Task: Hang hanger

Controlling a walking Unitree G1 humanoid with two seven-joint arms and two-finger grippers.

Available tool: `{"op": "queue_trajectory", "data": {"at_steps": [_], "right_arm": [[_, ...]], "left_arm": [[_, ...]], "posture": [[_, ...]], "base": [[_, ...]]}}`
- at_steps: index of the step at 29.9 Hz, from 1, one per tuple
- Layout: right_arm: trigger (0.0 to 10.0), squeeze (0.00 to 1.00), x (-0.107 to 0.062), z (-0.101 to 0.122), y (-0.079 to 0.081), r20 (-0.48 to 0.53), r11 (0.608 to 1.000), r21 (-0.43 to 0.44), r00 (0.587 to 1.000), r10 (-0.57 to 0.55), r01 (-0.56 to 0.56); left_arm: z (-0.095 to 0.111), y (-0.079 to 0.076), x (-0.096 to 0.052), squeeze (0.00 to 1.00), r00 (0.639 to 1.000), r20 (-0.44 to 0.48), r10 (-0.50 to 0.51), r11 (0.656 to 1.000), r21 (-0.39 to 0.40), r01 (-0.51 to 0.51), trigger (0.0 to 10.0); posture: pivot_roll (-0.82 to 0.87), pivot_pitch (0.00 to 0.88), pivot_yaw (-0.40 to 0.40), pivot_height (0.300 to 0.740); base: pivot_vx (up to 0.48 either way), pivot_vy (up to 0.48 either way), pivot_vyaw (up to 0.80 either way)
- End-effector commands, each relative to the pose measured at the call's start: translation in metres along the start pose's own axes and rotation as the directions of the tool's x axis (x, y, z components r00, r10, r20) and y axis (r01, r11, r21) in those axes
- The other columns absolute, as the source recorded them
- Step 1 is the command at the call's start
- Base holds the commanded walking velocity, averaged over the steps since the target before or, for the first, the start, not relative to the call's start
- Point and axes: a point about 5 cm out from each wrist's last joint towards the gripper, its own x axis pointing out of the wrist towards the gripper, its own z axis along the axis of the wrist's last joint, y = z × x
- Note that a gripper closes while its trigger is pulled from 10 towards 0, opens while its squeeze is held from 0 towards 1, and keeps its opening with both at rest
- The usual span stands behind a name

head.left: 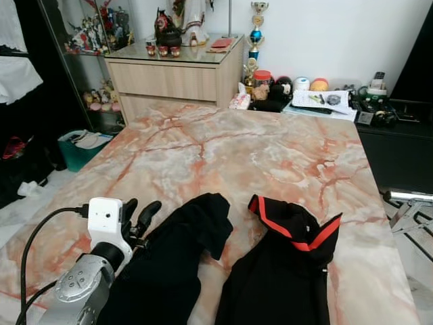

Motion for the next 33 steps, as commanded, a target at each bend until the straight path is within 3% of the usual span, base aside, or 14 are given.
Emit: {"op": "queue_trajectory", "data": {"at_steps": [1,13,19,33], "right_arm": [[10.0,0.00,0.0011,0.0142,-0.0041,0.038,1.000,0.008,0.999,-0.015,0.015],[10.0,0.00,0.0012,0.0121,-0.0042,0.016,1.000,0.020,1.000,-0.022,0.022],[10.0,0.00,0.0013,0.0130,-0.0035,0.021,1.000,0.024,1.000,-0.009,0.008],[10.0,0.00,0.0014,0.0153,-0.0025,0.037,1.000,0.030,0.999,-0.007,0.006]], "left_arm": [[0.0015,0.0000,0.0025,0.00,1.000,0.010,0.002,1.000,0.019,-0.002,10.0],[-0.0006,-0.0045,0.0045,0.00,1.000,0.010,-0.022,0.999,0.045,0.022,10.0],[-0.0009,-0.0044,0.0058,0.00,1.000,0.015,-0.020,0.998,0.052,0.019,10.0],[-0.0029,-0.0082,0.0097,0.00,1.000,0.014,-0.023,0.998,0.062,0.022,10.0]], "posture": [[0.20,0.000,0.023,0.740],[0.20,0.000,0.022,0.740],[0.20,0.000,0.019,0.740],[0.19,0.000,0.022,0.740]], "base": [[0.000,-0.480,0.00],[0.000,-0.480,0.00],[0.000,-0.480,-0.76],[0.000,-0.480,0.00]]}}
